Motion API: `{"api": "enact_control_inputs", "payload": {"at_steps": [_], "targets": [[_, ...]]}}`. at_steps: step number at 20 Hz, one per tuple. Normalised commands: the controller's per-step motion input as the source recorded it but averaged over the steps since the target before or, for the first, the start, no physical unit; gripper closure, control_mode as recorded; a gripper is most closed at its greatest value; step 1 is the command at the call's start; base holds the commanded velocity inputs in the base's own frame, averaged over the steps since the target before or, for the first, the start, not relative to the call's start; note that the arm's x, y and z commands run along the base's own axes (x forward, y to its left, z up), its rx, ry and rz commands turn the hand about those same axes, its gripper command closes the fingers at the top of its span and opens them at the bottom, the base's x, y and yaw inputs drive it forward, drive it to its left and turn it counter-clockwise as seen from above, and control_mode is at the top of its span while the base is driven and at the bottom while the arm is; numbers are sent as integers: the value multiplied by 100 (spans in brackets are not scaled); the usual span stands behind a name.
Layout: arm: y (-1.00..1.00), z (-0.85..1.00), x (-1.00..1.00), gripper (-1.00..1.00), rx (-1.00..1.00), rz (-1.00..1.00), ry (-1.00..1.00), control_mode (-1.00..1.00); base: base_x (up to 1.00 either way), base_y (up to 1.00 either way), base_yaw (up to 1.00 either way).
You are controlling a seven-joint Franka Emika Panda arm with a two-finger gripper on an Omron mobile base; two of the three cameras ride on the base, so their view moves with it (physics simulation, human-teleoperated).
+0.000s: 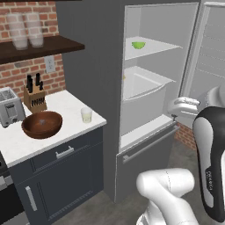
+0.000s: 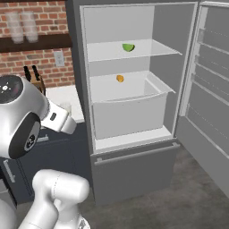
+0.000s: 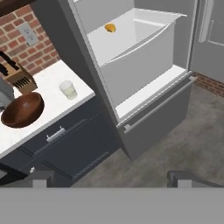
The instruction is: Grab a lemon wedge from the fridge and one ice cube from the ice bowl, and put them in the glass of lemonade.
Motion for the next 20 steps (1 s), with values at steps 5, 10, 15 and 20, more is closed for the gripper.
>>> {"api": "enact_control_inputs", "payload": {"at_steps": [5, 10, 15, 20], "targets": [[0, 0, 0, -100, 0, 0, 0, -100, 0, 0, 0], [0, 0, -3, -100, 0, 0, -1, 100, -7, -38, 1], [0, 0, 0, -100, 0, 0, 0, 100, 4, -100, 8], [0, 0, 0, -100, 0, 0, 0, 100, 25, -87, 17]]}}
